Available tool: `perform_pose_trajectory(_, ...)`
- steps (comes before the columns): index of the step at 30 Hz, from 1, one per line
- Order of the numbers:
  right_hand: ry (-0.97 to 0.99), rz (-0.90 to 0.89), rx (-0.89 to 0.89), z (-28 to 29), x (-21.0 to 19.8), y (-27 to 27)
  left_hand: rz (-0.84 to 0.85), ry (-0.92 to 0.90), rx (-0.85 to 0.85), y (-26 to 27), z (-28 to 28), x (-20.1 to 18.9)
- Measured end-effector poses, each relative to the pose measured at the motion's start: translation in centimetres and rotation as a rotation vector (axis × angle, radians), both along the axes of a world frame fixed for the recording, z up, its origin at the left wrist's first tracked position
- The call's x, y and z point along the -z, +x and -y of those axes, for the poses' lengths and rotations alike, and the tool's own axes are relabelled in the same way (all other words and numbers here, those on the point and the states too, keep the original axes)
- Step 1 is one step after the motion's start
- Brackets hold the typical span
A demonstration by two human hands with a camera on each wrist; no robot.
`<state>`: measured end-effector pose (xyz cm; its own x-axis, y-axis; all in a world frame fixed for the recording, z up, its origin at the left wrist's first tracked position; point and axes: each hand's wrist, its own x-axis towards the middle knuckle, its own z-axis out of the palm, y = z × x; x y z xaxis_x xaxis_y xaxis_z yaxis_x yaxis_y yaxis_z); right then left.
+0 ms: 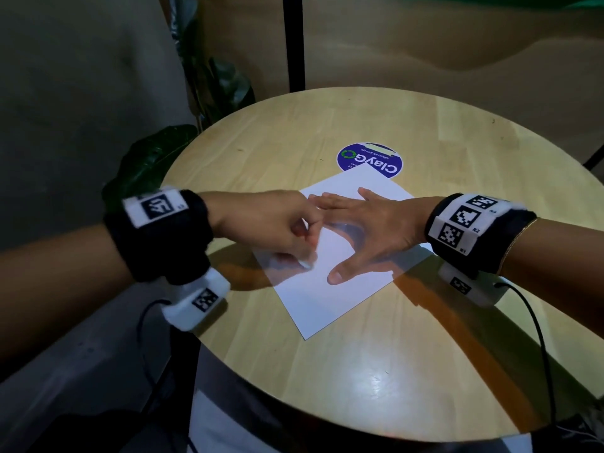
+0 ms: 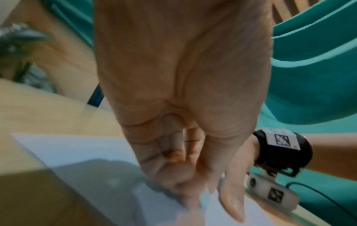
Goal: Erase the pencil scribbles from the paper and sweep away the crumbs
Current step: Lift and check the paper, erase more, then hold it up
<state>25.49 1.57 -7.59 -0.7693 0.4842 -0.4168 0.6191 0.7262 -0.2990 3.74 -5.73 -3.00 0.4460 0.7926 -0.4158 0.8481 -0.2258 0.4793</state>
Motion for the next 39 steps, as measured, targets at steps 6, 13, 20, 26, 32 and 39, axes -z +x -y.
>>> perform_pose_trajectory(6,0.026,0.037,0.019,0.0,0.1,0.1,-0.208,-0.121,0.076,-2.7,-0.8,-1.6)
perform_pose_trajectory(13,0.024,0.01,0.011,0.2,-0.1,0.0,0.007,0.189,-0.086,-0.8,-3.7,-0.4)
perform_pose_trajectory(20,0.004,0.027,0.023,-0.2,0.2,-0.1,-0.057,-0.05,0.031,-1.6,-3.6,-0.4)
perform_pose_trajectory(26,0.01,0.035,0.021,-0.2,0.2,-0.2,-0.06,0.006,0.019,-1.7,-3.0,0.0)
perform_pose_trajectory(32,0.014,0.014,0.03,-0.2,0.2,0.0,-0.081,0.181,-0.042,-1.3,-2.9,-0.1)
perform_pose_trajectory(39,0.197,-0.174,-0.018,0.3,-1.0,0.1,-0.002,0.15,-0.017,-0.8,-2.1,-0.1)
